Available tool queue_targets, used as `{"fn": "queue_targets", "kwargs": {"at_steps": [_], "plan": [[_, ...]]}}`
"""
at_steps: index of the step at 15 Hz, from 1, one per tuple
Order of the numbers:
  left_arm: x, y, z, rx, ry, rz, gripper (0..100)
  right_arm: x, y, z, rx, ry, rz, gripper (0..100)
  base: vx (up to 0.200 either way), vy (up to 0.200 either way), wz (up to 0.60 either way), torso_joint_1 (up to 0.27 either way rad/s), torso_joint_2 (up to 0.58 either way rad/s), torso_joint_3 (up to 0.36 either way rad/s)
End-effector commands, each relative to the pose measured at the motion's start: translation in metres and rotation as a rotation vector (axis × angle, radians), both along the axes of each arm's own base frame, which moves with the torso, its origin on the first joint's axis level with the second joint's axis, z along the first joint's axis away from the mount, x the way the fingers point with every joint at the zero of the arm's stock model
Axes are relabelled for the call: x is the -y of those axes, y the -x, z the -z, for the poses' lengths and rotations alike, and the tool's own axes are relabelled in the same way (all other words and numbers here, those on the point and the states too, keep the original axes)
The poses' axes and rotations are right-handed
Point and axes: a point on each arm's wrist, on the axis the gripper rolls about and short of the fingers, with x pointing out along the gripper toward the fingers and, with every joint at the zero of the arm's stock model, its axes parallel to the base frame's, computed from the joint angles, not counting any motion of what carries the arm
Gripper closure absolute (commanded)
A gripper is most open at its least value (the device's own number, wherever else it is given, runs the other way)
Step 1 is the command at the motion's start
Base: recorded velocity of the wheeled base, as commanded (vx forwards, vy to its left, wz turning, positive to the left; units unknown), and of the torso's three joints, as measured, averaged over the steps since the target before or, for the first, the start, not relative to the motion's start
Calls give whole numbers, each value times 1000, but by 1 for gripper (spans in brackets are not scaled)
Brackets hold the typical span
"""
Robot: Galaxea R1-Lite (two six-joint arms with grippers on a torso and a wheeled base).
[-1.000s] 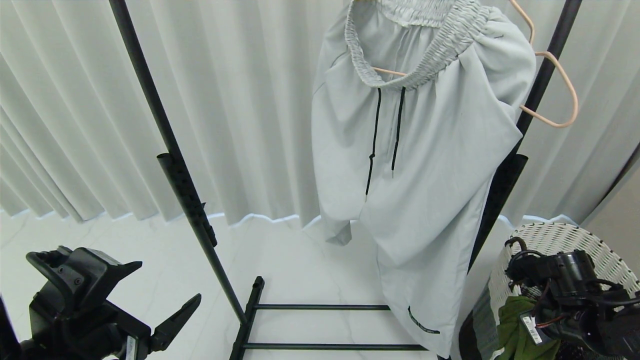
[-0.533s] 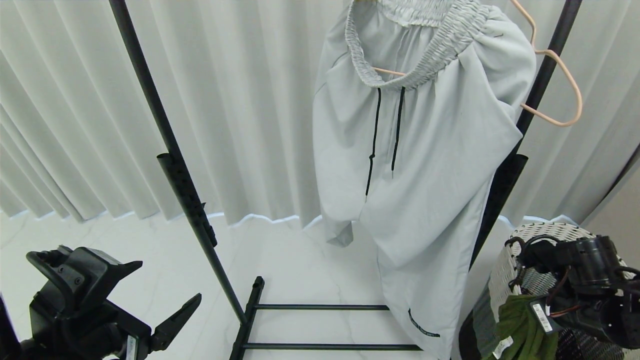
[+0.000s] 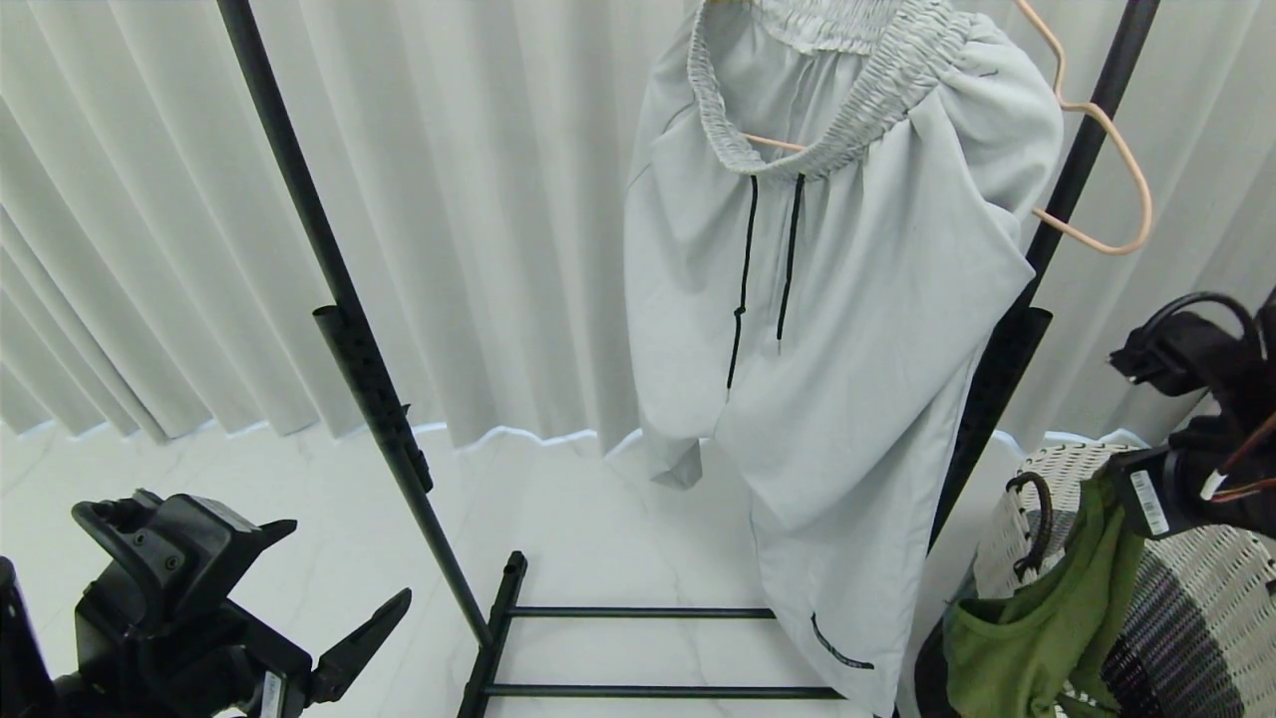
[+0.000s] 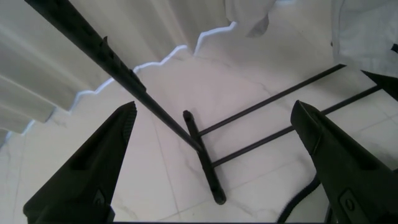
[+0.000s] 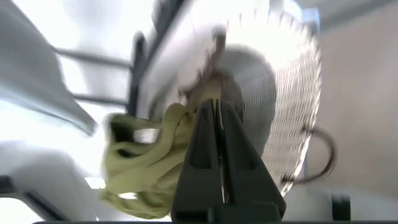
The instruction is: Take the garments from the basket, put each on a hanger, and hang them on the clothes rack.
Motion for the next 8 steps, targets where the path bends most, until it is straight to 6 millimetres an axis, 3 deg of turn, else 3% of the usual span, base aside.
{"fn": "queue_targets", "kwargs": {"at_steps": [1, 7, 8], "plan": [[0, 0, 0, 1, -2, 1, 0, -9, 22, -37, 127, -52, -85, 100, -200, 0, 0, 2, 2, 2], [1, -2, -1, -1, -2, 5, 0, -37, 35, -62, 201, -102, -248, 100, -200, 0, 0, 2, 5, 4], [2, -3, -1, 1, -1, 16, 0, -40, 38, -64, 204, -108, -270, 100, 0, 0, 0, 0, 0, 0]]}}
